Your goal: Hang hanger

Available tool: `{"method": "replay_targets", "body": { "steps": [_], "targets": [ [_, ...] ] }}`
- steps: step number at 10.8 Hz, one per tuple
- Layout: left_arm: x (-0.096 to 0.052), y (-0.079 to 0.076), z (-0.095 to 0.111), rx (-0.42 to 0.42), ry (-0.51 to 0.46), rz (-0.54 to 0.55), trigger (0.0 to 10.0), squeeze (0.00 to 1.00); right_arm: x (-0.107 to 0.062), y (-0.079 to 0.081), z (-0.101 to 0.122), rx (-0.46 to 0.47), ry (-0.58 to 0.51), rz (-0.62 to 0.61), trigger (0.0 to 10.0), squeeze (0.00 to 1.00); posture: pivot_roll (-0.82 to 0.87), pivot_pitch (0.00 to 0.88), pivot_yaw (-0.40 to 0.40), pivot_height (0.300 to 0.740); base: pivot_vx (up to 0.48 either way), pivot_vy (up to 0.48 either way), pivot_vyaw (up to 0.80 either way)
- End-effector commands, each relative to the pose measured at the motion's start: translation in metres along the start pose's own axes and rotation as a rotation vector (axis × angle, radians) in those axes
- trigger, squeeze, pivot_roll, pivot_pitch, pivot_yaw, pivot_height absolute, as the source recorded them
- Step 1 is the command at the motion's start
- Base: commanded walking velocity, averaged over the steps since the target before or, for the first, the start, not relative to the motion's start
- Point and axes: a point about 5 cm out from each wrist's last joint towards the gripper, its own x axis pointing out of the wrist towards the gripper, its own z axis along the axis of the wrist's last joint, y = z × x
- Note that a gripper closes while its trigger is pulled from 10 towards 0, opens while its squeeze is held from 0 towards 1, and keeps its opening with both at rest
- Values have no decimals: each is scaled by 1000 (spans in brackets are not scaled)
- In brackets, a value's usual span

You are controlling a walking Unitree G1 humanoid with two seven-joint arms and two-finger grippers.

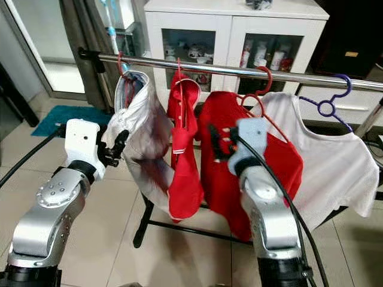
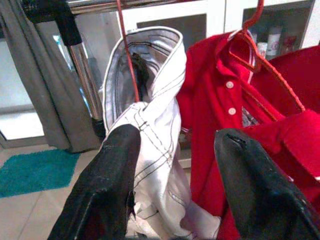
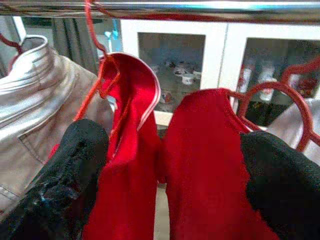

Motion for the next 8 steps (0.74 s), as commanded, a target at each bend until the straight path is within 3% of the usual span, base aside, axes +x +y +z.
{"method": "replay_targets", "body": {
  "steps": [1,4,6,8],
  "targets": [
    [1,0,2,26,-15,5,10000,0,2,1,3,-29,-17,11,10000,1000,-52,0,29,740,0,0,0],
    [1,-5,2,42,-32,-8,10000,0,5,3,11,9,-82,13,10000,1000,-54,0,17,740,0,-84,0],
    [0,-4,0,37,-31,2,10000,0,6,5,11,14,-88,16,10000,1000,-51,0,10,740,0,-255,0],
    [0,0,0,25,-34,21,10000,0,8,8,10,10,-77,31,10000,1000,-44,0,5,740,0,0,0]
  ]
}}
